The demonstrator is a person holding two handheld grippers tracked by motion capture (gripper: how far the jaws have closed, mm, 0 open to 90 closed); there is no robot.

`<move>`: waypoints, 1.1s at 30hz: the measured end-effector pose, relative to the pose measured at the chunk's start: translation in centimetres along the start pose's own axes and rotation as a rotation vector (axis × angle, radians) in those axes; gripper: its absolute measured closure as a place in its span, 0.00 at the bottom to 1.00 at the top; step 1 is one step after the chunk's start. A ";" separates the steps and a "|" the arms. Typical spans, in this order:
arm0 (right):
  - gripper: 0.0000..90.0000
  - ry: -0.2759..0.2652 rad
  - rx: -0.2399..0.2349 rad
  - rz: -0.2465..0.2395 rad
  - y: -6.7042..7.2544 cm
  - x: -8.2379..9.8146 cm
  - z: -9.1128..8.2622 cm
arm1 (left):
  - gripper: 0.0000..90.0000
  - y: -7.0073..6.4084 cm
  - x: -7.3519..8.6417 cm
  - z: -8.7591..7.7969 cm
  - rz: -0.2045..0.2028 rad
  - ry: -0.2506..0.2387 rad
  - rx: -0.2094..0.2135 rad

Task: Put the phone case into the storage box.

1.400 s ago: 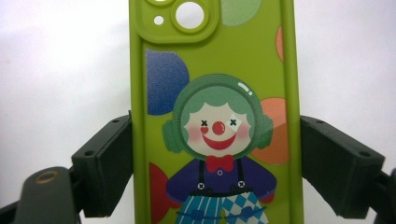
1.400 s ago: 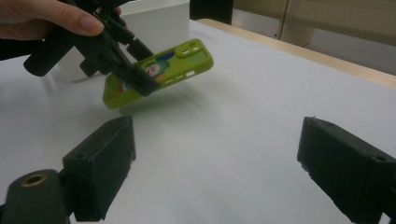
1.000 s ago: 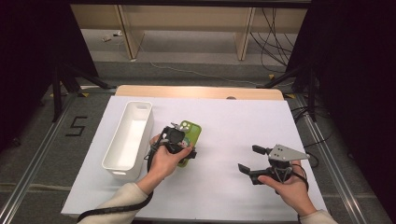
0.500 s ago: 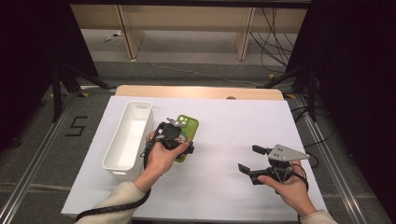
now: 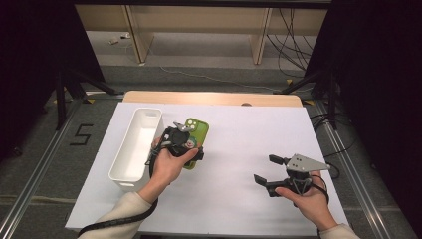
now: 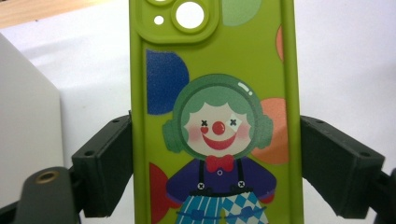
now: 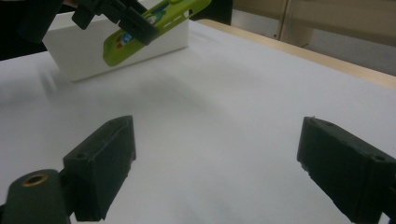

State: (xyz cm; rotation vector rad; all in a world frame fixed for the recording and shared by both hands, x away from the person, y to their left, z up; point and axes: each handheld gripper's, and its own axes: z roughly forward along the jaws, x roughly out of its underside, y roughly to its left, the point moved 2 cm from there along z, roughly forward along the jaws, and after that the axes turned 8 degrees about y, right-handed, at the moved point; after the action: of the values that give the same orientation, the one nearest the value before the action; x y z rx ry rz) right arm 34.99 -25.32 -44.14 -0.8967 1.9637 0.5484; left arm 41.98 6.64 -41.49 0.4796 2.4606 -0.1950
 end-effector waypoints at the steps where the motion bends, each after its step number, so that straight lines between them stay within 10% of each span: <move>1: 0.14 0.000 0.000 0.000 0.0 0.0 0.0 | 0.18 0.0 0.0 -0.1 -0.001 -0.005 -0.001; 33: 0.14 -0.003 0.005 -0.002 -0.1 0.0 -0.2 | 0.18 2.0 -0.5 -2.5 0.005 -0.132 -0.001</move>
State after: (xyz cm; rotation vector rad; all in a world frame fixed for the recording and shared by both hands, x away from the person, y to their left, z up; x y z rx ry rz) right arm 34.93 -25.47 -44.09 -0.8937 1.9603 0.5437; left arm 41.78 8.96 -39.29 0.4576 2.3305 -0.2167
